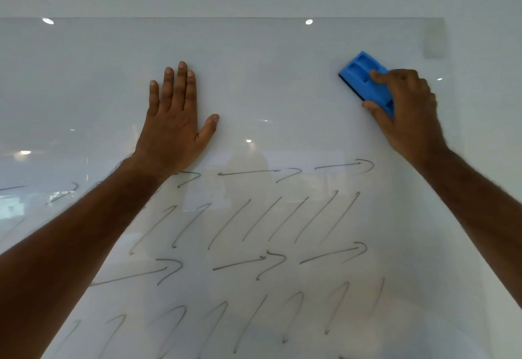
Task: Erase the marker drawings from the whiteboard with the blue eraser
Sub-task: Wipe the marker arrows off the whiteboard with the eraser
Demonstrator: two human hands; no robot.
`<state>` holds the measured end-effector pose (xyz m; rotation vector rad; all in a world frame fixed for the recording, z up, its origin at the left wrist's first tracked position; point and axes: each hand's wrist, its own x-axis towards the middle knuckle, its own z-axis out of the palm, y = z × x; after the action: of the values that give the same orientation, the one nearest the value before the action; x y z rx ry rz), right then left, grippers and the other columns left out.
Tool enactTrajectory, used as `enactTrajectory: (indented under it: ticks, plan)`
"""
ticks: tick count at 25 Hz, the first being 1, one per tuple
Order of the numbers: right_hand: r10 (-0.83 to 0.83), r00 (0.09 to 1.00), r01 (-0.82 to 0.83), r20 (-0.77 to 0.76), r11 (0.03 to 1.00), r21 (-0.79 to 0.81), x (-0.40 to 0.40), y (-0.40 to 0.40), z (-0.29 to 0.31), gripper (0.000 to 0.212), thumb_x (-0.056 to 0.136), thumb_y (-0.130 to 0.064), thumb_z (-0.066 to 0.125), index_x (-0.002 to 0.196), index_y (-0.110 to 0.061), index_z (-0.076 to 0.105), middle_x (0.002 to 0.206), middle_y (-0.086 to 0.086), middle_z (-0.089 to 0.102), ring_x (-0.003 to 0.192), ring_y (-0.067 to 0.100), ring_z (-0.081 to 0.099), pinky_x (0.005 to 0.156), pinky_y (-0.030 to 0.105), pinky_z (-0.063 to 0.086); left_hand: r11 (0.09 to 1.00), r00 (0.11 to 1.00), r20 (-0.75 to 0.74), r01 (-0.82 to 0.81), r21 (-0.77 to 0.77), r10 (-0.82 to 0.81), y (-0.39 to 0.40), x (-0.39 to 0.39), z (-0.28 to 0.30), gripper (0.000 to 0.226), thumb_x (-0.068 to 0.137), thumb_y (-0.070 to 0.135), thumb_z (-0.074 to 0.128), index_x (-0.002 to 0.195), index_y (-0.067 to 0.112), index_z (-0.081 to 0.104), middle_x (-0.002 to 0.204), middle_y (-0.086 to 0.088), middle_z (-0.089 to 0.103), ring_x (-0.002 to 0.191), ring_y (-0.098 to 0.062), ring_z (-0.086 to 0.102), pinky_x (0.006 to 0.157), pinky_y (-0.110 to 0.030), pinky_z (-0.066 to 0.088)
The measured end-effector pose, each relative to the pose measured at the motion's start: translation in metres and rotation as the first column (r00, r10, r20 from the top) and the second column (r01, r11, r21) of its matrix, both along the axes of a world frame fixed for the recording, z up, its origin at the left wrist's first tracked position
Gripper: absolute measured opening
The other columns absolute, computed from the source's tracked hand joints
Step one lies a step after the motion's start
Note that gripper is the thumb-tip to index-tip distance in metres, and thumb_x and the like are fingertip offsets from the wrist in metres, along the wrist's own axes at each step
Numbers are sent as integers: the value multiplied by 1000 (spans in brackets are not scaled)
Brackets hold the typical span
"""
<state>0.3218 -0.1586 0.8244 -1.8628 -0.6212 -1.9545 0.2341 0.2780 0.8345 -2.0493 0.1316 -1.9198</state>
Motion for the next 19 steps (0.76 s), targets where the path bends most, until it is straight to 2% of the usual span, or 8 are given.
enactTrajectory:
  ticks: [3, 6, 11, 15, 19]
  plan:
    - [9, 999, -6, 44, 997, -82, -4, 32, -9, 46, 101, -39, 64, 145, -25, 54, 141, 11, 52, 117, 37, 54, 94, 52, 43, 1000, 1000, -4, 1, 1, -1, 2, 0, 0, 91, 109, 62, 21, 172, -2, 6, 181, -22, 3, 169, -40, 2, 137, -56, 3]
    - [-8, 996, 26, 91, 980, -199, -10, 47, -49, 45, 102, -43, 56, 144, -25, 54, 141, 11, 52, 114, 35, 55, 91, 50, 44, 1000, 1000, -7, 7, 3, -7, 2, 0, 0, 92, 109, 63, 20, 172, -2, 6, 181, -21, 2, 169, -39, 0, 137, -56, 3]
    - [-40, 996, 65, 82, 941, -332, -7, 20, -114, 49, 103, -45, 49, 148, -24, 50, 145, 10, 51, 119, 29, 55, 92, 48, 45, 1000, 1000, 4, 18, 7, -18, 3, 1, -2, 92, 109, 64, 20, 172, -2, 7, 181, -21, 3, 169, -39, 1, 137, -56, 3]
    - [-86, 996, 92, 37, 968, -233, 0, -11, -104, 50, 103, -46, 53, 146, -20, 53, 142, 12, 51, 116, 33, 56, 94, 49, 46, 1000, 1000, 14, 18, 9, -18, 2, 1, -1, 92, 109, 64, 20, 172, -1, 8, 182, -20, 3, 169, -39, 2, 137, -56, 3]
    - [-19, 1000, 19, -8, 995, -97, -4, 5, -69, 47, 102, -39, 62, 145, -22, 55, 141, 9, 51, 118, 33, 55, 97, 53, 44, 1000, 1000, 8, 19, 7, -19, 2, 1, -1, 92, 109, 64, 20, 172, -2, 7, 182, -20, 2, 169, -38, 1, 137, -57, 3]
